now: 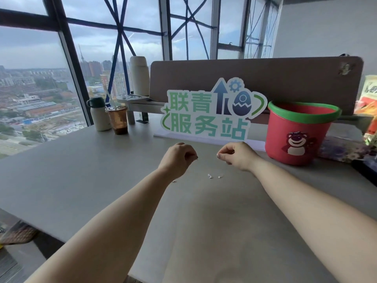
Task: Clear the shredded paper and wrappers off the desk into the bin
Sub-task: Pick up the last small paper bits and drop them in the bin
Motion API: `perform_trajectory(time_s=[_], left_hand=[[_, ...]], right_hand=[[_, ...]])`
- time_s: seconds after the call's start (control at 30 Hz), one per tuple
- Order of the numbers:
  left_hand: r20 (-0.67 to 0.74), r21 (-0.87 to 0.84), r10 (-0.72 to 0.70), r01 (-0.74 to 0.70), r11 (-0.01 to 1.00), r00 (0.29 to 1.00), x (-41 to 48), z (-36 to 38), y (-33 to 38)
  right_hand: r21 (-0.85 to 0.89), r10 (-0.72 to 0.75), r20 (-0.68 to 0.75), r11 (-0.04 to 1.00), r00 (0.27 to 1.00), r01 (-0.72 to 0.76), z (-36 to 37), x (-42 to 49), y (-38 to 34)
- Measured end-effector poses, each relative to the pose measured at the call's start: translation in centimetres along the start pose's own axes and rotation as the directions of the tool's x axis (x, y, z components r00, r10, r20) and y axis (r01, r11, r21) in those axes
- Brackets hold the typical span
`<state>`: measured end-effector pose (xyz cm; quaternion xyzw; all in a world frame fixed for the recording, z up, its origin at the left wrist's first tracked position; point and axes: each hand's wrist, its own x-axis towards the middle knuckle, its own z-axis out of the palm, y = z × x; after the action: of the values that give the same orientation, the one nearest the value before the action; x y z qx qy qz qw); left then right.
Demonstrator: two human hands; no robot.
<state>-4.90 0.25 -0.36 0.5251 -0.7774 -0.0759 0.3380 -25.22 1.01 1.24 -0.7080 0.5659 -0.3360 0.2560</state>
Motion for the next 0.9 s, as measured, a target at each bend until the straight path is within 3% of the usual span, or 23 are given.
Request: perform_trajectory(time_s=[0.2, 0.33, 0.47, 0.63, 0.77, 0.9], left_hand=[[0.0, -0.072, 0.09, -0.089, 0.993, 0.996, 3.1, 0.4, 4.9], [-0.033, -0.138, 0.162, -0.166, 0.976, 0.986, 6.0, 1.1, 9.8], [-0.074, -0.183, 0.217, -0.228, 0.956, 0.973, 9.4, 2.2, 14.8], [-0.082, -0.221, 0.28, -0.291, 0.931, 0.957, 14.1, 4.3, 19.8], [-0.042, -0.195, 0.302, -0.305, 0.932, 0.952, 17.7, 6.7, 21.7], [0.001, -0.178, 0.314, -0.309, 0.934, 0.949, 19.8, 9.0, 22.7]], right_hand=[[0.03, 0.027, -0.099, 0.999, 0.995, -0.025, -6.2, -0.7, 0.3], [0.191, 0.063, -0.192, 0.981, 0.979, -0.025, -10.6, -0.9, 0.3], [0.245, 0.083, -0.3, 0.97, 0.95, -0.007, -15.5, -0.2, 0.5], [0.173, 0.103, -0.407, 0.984, 0.908, -0.035, -20.9, 1.5, 2.6], [0.006, 0.113, -0.497, 0.992, 0.86, -0.128, -23.6, 2.6, 4.9], [-0.153, 0.086, -0.48, 0.972, 0.873, -0.18, -24.6, 3.7, 6.7]])
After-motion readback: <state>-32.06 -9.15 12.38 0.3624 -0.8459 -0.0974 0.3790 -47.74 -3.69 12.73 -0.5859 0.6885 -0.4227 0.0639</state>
